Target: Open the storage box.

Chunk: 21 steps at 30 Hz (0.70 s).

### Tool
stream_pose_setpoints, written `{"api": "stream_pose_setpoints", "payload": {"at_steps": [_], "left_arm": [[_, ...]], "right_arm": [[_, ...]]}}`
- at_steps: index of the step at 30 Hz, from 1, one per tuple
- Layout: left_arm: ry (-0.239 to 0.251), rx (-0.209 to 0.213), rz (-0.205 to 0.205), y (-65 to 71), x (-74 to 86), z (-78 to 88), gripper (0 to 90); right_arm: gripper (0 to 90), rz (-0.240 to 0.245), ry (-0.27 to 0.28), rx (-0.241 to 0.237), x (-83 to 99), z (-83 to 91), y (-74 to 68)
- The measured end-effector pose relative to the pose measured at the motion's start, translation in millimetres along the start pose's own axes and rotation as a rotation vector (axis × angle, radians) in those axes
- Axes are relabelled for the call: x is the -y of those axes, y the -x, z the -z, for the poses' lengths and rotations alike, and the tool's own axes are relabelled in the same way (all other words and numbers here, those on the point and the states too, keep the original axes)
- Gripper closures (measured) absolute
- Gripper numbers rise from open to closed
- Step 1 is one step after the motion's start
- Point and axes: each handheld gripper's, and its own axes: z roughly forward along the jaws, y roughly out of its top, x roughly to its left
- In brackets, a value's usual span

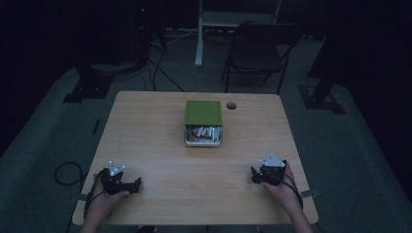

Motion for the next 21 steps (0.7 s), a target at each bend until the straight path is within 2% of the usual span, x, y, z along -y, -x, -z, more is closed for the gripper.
{"api": "stream_pose_setpoints", "payload": {"at_steps": [2,10,11,12,13,16,21], "left_arm": [[0.0,0.0,0.0,0.0,0.0,0.0,0.0],[0.0,0.0,0.0,0.0,0.0,0.0,0.0],[0.0,0.0,0.0,0.0,0.0,0.0,0.0],[0.0,0.0,0.0,0.0,0.0,0.0,0.0],[0.0,0.0,0.0,0.0,0.0,0.0,0.0],[0.0,0.0,0.0,0.0,0.0,0.0,0.1],[-0.001,-0.001,0.0,-0.1,-0.1,-0.1,0.0]], "right_arm": [[13.2,0.031,0.007,0.009,-2.9,-0.6,-4.4],[14.2,0.096,0.022,0.004,-11.5,-5.2,-19.5],[14.5,0.122,0.028,0.005,-14.2,-5.8,-24.6],[14.5,0.122,0.028,0.005,-14.2,-5.8,-24.6],[14.6,0.149,0.034,0.003,-17.1,-6.7,-30.1],[15.8,0.176,0.041,0.008,-20.1,-7.8,-35.2],[15.9,0.257,0.06,0.019,-30.5,-10.3,-51.2]]}}
